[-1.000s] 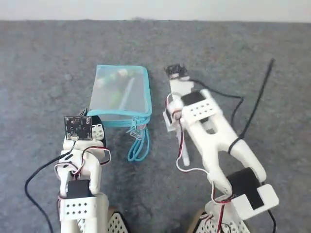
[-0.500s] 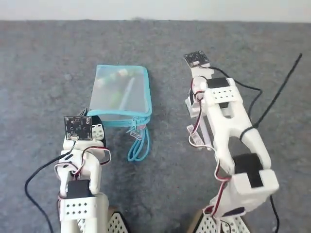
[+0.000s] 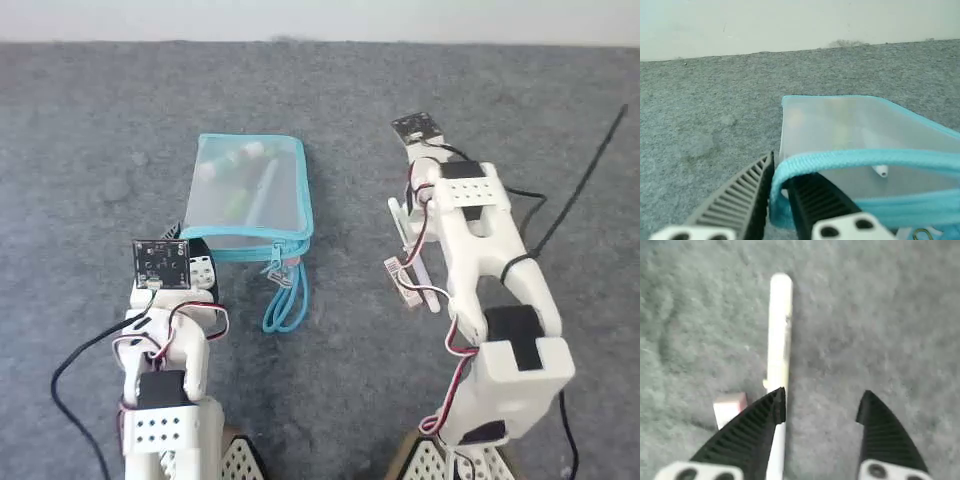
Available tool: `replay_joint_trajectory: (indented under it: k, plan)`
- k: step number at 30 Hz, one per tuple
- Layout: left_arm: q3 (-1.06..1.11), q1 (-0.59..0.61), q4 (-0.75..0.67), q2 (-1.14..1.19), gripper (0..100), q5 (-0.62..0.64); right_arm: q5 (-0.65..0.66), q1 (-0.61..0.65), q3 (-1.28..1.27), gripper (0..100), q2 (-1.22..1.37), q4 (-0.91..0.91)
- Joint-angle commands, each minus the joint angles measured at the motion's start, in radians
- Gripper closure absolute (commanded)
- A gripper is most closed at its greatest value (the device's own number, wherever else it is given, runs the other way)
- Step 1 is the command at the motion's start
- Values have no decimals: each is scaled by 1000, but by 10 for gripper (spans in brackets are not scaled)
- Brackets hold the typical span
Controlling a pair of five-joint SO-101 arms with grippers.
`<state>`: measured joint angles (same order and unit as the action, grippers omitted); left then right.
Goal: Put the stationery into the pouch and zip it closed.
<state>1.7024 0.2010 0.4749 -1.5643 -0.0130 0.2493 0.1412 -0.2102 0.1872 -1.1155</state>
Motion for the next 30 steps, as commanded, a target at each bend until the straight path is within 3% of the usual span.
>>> replay_joint_trajectory:
  k: [1,8,12,21,30]
  plan:
    - [-27,-8,-6,-12,987,-8,20,-18,-38,790,-165,-31]
    - [-27,-8,-6,-12,987,-8,84,-24,-324,791,-297,-18]
    - [-27,-8,-6,-12,987,-8,87,-18,-440,793,-280,108]
    - [-27,-8,-3,-12,987,-9,86,-18,-456,798,-194,142]
    - [-27,-8,-2,-12,987,-9,83,-36,-434,984,-185,125]
